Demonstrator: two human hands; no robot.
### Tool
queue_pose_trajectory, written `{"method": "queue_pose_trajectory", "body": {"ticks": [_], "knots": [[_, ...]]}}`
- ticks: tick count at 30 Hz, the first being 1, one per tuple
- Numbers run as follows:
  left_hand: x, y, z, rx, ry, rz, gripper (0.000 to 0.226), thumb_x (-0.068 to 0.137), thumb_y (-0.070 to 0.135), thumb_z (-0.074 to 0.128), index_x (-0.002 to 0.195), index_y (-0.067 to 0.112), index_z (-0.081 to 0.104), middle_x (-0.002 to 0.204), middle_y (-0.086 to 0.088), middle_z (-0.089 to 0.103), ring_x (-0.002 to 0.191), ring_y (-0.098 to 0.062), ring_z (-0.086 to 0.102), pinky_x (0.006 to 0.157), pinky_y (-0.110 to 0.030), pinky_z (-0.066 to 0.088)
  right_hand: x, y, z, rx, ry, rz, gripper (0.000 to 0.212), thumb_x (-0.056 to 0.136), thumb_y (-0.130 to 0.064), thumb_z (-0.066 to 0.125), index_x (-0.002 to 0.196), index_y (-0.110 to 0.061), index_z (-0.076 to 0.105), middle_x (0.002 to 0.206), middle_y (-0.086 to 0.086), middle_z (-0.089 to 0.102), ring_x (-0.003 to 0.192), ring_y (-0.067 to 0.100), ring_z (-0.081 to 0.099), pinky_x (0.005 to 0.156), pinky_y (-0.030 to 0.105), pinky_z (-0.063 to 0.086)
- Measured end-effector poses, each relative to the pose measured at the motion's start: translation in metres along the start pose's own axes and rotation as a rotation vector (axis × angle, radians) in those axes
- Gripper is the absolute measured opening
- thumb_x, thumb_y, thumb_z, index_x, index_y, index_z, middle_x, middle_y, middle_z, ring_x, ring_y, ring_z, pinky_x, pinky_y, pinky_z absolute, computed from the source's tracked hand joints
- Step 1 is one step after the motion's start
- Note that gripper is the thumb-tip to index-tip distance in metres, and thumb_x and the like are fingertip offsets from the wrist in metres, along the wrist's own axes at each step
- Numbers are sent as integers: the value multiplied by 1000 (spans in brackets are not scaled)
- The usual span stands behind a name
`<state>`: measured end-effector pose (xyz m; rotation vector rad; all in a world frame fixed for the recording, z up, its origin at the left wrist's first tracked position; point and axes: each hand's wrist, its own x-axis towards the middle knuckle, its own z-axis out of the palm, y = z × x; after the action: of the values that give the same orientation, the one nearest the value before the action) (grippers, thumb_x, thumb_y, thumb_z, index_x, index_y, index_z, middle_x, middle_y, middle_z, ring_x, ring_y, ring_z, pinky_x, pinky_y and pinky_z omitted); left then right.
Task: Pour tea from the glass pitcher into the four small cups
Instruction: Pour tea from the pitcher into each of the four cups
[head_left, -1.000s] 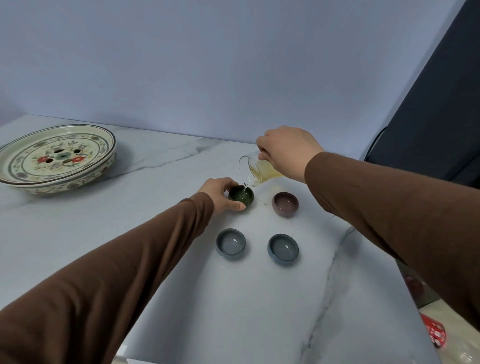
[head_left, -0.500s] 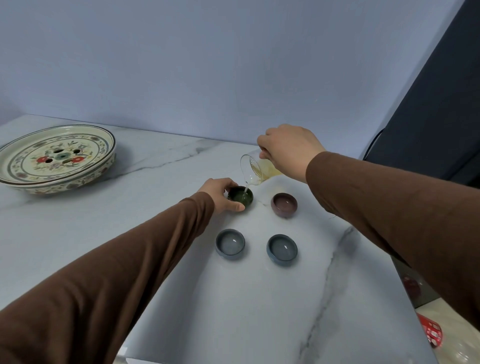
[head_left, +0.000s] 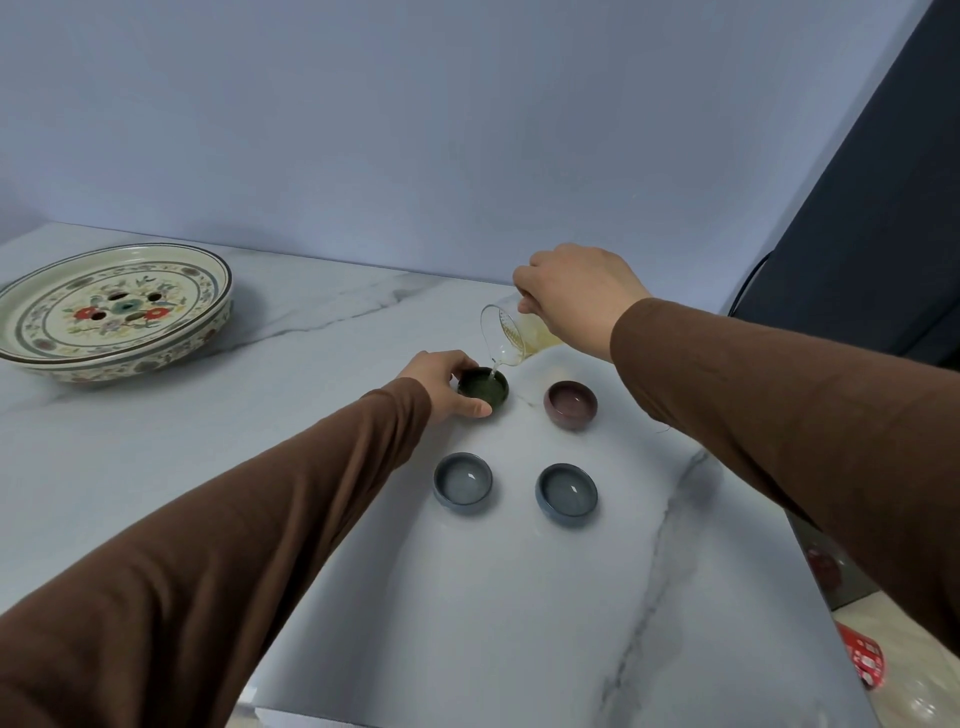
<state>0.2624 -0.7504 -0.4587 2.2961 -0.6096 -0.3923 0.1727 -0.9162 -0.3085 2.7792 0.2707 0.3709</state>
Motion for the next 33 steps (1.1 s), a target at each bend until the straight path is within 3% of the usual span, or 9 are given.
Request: {"method": "queue_pose_trajectory", "body": {"ticks": [8, 15, 20, 24, 26, 33], "knots": [[0, 1, 1, -3, 2, -9, 68, 58, 45, 84, 119, 27, 62, 121, -1, 61, 107, -18, 54, 88, -27, 40, -2, 1, 6, 26, 14, 30, 18, 102, -26, 43, 98, -14, 57, 85, 1, 53, 76, 24, 45, 60, 33, 34], [-13, 4, -3, 17, 21, -10, 95, 62, 44, 83, 143, 24, 38, 133, 0, 54, 123, -22, 46, 106, -39, 39, -19, 21, 15, 292, -66, 361, 23, 99, -33, 44, 89, -18, 58, 85, 2, 62, 80, 26, 55, 67, 32, 37], [-39, 1, -15, 16, 67, 34, 80, 65, 41, 82, 135, 23, 47, 128, -1, 56, 118, -22, 48, 101, -38, 42, -41, 29, 14, 465, -83, 491, 27, 98, -33, 43, 88, -15, 60, 80, 2, 60, 81, 26, 56, 68, 32, 35], [-71, 1, -18, 20, 45, 78, 67, 69, 42, 79, 129, 27, 53, 122, 2, 58, 111, -17, 49, 96, -31, 42, -60, 23, 8, 539, -59, 507, 24, 96, -34, 45, 86, -19, 61, 71, -9, 53, 80, 23, 53, 66, 30, 30], [-88, 2, -16, 44, 13, 93, 63, 70, 46, 77, 127, 30, 55, 118, 7, 58, 110, -15, 48, 95, -30, 41, -68, 15, 3, 537, -47, 490, 23, 96, -36, 47, 88, -20, 62, 75, -6, 57, 80, 23, 54, 64, 31, 32], [-131, -1, -1, 89, -46, 92, 71, 65, 50, 79, 128, 31, 53, 107, 16, 56, 108, -11, 42, 93, -26, 38, -95, -22, -10, 486, -75, 341, 19, 94, -36, 50, 84, -23, 60, 83, -3, 66, 82, 22, 58, 69, 32, 41]]}}
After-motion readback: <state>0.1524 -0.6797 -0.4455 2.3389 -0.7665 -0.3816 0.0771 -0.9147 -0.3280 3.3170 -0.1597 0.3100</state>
